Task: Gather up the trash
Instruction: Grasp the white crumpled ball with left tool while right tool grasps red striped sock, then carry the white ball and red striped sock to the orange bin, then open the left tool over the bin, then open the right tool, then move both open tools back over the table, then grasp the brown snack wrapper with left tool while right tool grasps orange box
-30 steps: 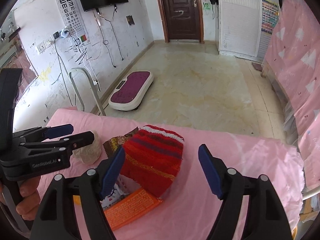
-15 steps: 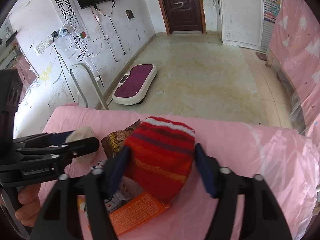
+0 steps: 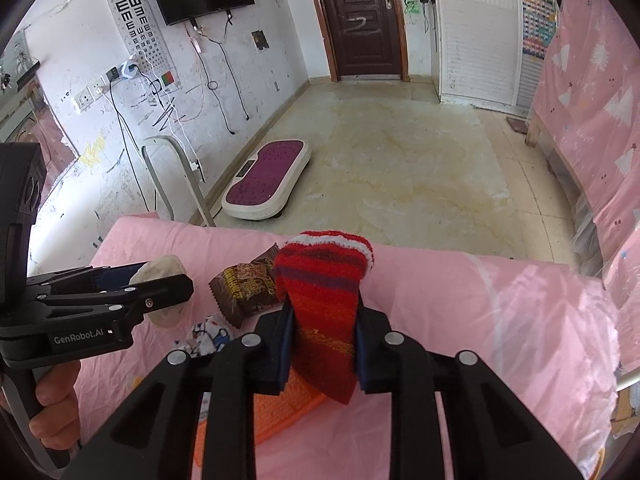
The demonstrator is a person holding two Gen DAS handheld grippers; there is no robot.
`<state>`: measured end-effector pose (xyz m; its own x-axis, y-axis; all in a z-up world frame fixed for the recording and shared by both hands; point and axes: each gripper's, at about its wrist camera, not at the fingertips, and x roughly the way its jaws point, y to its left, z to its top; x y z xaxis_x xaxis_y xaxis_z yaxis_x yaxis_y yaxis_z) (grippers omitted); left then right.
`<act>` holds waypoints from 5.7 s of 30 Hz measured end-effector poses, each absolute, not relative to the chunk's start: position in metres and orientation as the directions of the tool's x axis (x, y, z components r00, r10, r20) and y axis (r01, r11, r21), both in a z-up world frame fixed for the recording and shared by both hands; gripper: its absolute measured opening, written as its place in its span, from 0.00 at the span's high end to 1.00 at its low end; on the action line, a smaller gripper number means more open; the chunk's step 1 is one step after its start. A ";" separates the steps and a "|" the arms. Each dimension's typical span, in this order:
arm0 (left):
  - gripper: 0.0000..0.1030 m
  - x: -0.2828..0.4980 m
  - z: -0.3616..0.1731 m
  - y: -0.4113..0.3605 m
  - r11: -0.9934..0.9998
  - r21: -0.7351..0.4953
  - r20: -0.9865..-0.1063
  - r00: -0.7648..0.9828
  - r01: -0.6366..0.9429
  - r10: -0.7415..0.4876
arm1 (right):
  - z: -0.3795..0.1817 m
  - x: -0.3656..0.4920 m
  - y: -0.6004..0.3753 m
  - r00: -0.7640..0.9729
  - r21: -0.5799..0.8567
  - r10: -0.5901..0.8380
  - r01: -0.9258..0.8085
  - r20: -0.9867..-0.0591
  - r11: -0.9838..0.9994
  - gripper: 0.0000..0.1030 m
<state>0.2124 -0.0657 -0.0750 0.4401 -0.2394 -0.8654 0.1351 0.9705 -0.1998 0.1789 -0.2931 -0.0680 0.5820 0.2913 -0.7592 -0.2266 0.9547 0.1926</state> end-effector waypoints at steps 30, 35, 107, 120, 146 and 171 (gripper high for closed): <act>0.46 0.090 0.006 -0.192 0.933 -0.090 -0.787 0.549 0.349 -0.281 | -0.011 0.030 -0.442 0.766 0.206 0.140 -0.011 -0.628 0.979 0.86; 0.46 0.079 0.003 -0.224 0.915 -0.069 -0.793 0.535 0.398 -0.292 | -0.013 0.007 -0.475 0.782 0.224 0.103 0.049 -0.614 0.973 0.86; 0.37 0.058 -0.007 -0.318 0.836 -0.114 -0.814 0.431 0.537 -0.389 | -0.053 -0.039 -0.547 0.749 0.267 0.048 0.174 -0.661 0.948 0.57; 0.37 0.106 0.004 -0.234 0.906 -0.100 -0.808 0.498 0.412 -0.316 | -0.046 0.012 -0.457 0.722 0.227 0.138 0.028 -0.678 0.973 0.53; 0.37 0.201 -0.035 -0.122 0.951 -0.130 -0.869 0.430 0.280 -0.245 | -0.058 0.083 -0.297 0.607 0.192 0.277 -0.203 -0.745 0.960 0.44; 0.49 0.247 -0.090 -0.137 0.926 -0.148 -0.908 0.323 0.348 -0.267 | -0.104 0.123 -0.245 0.513 0.184 0.272 -0.216 -0.814 0.959 0.44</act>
